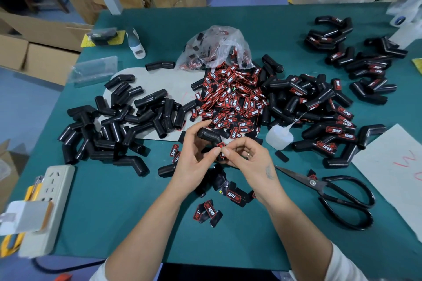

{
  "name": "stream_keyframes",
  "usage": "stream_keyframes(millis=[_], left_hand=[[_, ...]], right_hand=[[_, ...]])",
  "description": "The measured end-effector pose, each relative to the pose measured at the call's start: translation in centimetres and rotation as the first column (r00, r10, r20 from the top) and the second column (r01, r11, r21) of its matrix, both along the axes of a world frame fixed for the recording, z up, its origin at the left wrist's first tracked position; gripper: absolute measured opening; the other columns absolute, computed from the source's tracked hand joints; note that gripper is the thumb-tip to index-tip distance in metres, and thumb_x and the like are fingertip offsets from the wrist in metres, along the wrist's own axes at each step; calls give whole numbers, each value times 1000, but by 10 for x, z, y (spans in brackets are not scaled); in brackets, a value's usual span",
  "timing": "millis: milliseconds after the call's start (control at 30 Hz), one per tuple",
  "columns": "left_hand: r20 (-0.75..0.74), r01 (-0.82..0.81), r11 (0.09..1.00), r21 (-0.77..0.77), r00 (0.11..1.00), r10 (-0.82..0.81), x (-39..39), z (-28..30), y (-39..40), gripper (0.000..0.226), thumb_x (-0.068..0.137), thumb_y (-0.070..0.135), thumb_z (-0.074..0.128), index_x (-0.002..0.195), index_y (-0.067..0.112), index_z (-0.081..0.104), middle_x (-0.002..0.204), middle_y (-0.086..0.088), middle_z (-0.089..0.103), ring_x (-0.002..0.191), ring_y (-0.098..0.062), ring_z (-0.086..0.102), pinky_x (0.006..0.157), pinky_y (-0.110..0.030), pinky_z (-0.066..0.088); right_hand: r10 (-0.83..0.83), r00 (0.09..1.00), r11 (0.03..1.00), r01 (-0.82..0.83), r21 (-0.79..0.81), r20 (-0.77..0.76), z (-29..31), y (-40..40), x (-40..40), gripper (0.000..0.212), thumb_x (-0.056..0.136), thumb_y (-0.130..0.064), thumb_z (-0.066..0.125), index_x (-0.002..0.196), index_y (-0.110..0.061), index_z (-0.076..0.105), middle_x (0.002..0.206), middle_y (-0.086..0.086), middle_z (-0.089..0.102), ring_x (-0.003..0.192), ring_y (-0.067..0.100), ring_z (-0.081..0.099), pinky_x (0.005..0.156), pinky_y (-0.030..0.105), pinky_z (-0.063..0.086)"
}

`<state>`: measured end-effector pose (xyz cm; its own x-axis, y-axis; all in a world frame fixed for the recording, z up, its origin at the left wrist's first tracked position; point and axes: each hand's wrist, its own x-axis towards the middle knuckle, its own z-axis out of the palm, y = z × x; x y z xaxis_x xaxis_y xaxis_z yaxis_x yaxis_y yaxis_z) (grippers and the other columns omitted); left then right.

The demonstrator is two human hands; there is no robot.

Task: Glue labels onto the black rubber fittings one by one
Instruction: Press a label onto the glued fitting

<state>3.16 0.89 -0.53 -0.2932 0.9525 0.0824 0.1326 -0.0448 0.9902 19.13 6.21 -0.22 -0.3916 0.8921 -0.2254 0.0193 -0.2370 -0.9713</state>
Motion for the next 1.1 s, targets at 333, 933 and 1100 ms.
stream_keyframes(millis=[333, 933, 1100], left_hand=[[113, -40, 999, 11, 993, 38, -1, -1, 2, 63, 96, 7, 69, 146, 38, 46, 149, -16, 50, 130, -31, 56, 114, -50, 46], [636, -156, 988, 1, 762, 120, 3, 0, 10, 34, 90, 6, 78, 119, 20, 67, 121, -23, 68, 123, -45, 65, 103, -51, 56], [516, -115, 993, 11, 851, 93, 7, -3, 7, 28, 91, 11, 78, 115, 13, 64, 122, -21, 70, 113, -36, 69, 93, -43, 60]], right_hand=[[-22, 999, 1000, 22, -5, -44, 0, 1, 2, 12, 87, -33, 80, 94, -27, 73, 91, -3, 73, 92, 14, 70, 89, 38, 62], [-28, 993, 992, 14, -122, -119, 7, -2, -3, 14, 93, -26, 74, 105, -27, 82, 114, 6, 74, 98, 9, 71, 83, 27, 60], [-111, 985, 991, 99, -92, -129, 6, -2, -6, 17, 78, -29, 83, 95, -26, 83, 113, 23, 66, 87, 15, 66, 78, 26, 58]])
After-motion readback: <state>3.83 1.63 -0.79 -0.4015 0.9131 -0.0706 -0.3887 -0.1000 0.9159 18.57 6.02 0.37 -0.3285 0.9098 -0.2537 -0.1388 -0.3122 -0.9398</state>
